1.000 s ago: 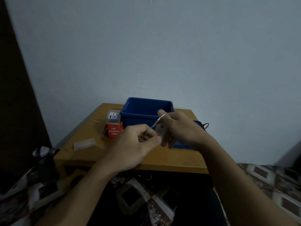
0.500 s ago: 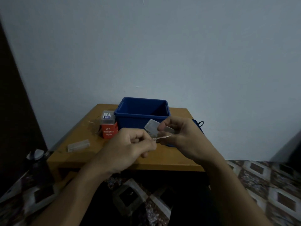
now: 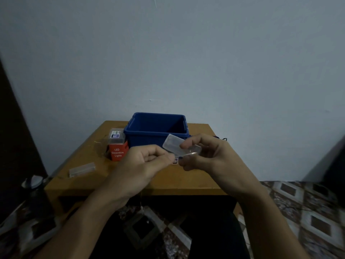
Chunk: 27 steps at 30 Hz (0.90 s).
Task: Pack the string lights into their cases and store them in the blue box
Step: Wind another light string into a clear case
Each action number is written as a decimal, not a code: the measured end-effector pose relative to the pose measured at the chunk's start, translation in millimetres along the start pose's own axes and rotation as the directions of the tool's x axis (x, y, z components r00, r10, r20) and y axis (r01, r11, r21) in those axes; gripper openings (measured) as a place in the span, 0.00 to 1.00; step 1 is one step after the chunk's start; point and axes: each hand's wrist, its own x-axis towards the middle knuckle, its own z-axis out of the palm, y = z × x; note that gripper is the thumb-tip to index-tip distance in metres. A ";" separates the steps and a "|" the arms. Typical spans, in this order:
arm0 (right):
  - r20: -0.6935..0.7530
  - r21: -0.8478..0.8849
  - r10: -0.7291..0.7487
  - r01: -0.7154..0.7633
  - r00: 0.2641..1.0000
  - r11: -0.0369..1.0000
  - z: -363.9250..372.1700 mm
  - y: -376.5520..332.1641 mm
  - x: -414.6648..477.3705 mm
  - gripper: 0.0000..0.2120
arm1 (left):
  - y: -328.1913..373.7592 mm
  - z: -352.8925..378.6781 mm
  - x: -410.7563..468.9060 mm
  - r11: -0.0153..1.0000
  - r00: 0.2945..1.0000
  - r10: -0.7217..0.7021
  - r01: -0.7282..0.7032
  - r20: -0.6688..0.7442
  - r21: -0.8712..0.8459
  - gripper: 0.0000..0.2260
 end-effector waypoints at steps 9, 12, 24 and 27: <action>0.074 0.368 0.007 -0.034 0.997 0.929 -8.1 6.7 -20.1 0.11 | -1.9 14.4 0.4 0.998 0.996 -0.034 0.039 0.088 -0.055 0.10; 0.063 0.448 0.023 -0.049 0.998 0.893 -9.3 7.7 -24.5 0.11 | -3.2 22.2 1.6 0.999 0.996 0.024 -0.021 0.082 -0.037 0.09; -0.060 0.516 0.185 -0.128 0.981 0.847 -16.3 22.9 -36.9 0.21 | -16.6 34.0 7.7 0.992 0.992 0.096 -0.102 0.083 0.073 0.15; -0.075 0.534 0.199 -0.129 0.977 0.836 -16.1 24.7 -37.2 0.17 | -12.3 39.0 7.2 0.986 0.992 0.118 -0.123 0.045 0.116 0.13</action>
